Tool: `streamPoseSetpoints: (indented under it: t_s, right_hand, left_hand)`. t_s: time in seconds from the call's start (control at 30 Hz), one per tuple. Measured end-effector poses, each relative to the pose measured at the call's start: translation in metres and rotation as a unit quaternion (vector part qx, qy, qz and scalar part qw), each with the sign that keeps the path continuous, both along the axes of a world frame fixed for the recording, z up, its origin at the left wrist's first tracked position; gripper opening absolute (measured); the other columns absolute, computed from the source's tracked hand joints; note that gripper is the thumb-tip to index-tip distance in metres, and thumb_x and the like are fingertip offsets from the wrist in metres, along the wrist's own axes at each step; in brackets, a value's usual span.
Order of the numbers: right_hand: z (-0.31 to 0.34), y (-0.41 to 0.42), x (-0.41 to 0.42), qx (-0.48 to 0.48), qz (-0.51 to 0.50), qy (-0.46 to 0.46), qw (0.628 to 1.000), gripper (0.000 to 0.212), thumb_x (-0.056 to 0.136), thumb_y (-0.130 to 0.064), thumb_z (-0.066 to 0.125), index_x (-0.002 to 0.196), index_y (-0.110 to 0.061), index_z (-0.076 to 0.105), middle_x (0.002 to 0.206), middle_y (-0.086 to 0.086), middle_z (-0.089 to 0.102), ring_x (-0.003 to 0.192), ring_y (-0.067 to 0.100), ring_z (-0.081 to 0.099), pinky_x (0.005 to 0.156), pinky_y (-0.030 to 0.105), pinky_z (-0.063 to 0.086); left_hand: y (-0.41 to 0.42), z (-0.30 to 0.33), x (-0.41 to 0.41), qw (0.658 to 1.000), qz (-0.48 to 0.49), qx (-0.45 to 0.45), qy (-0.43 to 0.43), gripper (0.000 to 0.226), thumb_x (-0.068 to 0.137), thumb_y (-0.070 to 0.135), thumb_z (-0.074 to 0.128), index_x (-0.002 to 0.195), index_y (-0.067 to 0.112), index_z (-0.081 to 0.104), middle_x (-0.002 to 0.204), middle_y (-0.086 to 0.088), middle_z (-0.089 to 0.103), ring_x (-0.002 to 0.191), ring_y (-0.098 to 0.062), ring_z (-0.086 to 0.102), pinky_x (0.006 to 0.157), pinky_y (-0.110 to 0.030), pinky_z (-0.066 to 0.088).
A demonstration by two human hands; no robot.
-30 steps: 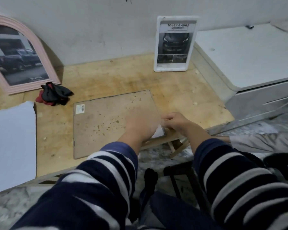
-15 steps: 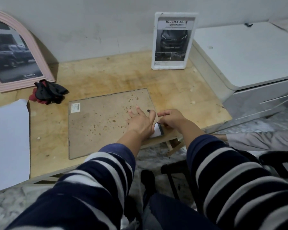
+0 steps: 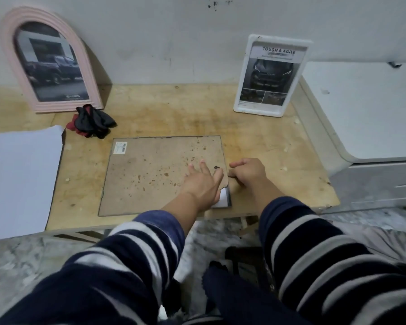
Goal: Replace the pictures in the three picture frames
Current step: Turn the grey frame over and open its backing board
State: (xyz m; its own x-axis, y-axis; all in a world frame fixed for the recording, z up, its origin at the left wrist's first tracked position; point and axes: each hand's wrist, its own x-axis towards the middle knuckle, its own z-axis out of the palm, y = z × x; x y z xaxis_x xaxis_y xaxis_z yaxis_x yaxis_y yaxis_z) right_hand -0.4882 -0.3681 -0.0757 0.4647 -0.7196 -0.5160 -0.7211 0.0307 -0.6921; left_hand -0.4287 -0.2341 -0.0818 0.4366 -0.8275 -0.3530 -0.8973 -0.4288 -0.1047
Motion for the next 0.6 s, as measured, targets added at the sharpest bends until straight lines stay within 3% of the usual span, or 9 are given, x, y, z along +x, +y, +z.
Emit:
streamPoseSetpoints:
  t_s: [0.1, 0.3, 0.4, 0.47, 0.53, 0.6]
  right_hand:
    - [-0.007, -0.006, 0.012, -0.005, -0.010, -0.022, 1.000, 0.017, 0.076, -0.008, 0.074, 0.085, -0.022, 0.069, 0.094, 0.001, 0.067, 0.096, 0.021, 0.063, 0.093, 0.034, 0.052]
    - [-0.015, -0.022, 0.039, 0.022, -0.031, -0.047, 0.998, 0.021, 0.071, -0.004, 0.072, 0.075, -0.025, 0.068, 0.083, -0.002, 0.071, 0.084, 0.020, 0.067, 0.085, 0.034, 0.056]
    - [-0.018, -0.025, 0.046, 0.039, -0.014, -0.046, 0.998, 0.028, 0.073, 0.000, 0.065, 0.081, -0.026, 0.071, 0.082, 0.000, 0.073, 0.066, 0.018, 0.061, 0.066, 0.030, 0.053]
    - [-0.022, -0.024, 0.047, 0.051, -0.017, -0.056, 0.997, 0.034, 0.076, 0.000, 0.058, 0.091, -0.026, 0.072, 0.079, -0.001, 0.073, 0.056, 0.016, 0.059, 0.056, 0.028, 0.048]
    - [-0.025, -0.023, 0.046, 0.057, -0.014, -0.064, 0.996, 0.037, 0.079, 0.000, 0.052, 0.093, -0.029, 0.071, 0.081, -0.005, 0.072, 0.063, 0.017, 0.066, 0.057, 0.031, 0.052]
    - [-0.024, -0.021, 0.045, 0.064, -0.006, -0.068, 0.996, 0.042, 0.082, -0.002, 0.048, 0.097, -0.036, 0.068, 0.084, -0.010, 0.070, 0.071, 0.018, 0.070, 0.061, 0.033, 0.056]
  left_hand:
    - [0.001, 0.001, -0.001, 1.000, 0.004, -0.009, -0.011, 0.056, 0.100, 0.043, 0.032, 0.142, 0.008, 0.018, 0.151, -0.038, 0.012, 0.128, -0.064, 0.027, 0.084, -0.054, 0.050]
    - [0.001, -0.002, -0.001, 0.999, 0.024, -0.022, -0.015, 0.057, 0.098, 0.044, 0.035, 0.141, 0.009, 0.023, 0.151, -0.034, 0.013, 0.129, -0.061, 0.027, 0.082, -0.052, 0.049]
    - [0.002, 0.002, -0.001, 0.999, 0.019, -0.007, -0.029, 0.061, 0.097, 0.047, 0.034, 0.143, 0.010, 0.022, 0.150, -0.033, 0.017, 0.127, -0.057, 0.034, 0.082, -0.048, 0.049]
    - [0.004, 0.006, 0.003, 0.999, 0.005, -0.004, -0.042, 0.063, 0.095, 0.054, 0.032, 0.140, 0.010, 0.027, 0.142, -0.028, 0.032, 0.115, -0.044, 0.049, 0.077, -0.041, 0.049]
    - [0.006, 0.014, 0.012, 0.998, 0.037, -0.051, -0.029, 0.059, 0.093, 0.059, 0.029, 0.128, 0.013, 0.038, 0.124, -0.012, 0.047, 0.094, -0.032, 0.058, 0.063, -0.035, 0.048]
    - [-0.001, 0.022, 0.024, 0.990, 0.098, -0.105, -0.004, 0.053, 0.095, 0.057, 0.028, 0.122, 0.014, 0.042, 0.119, -0.007, 0.052, 0.092, -0.029, 0.059, 0.062, -0.034, 0.044]
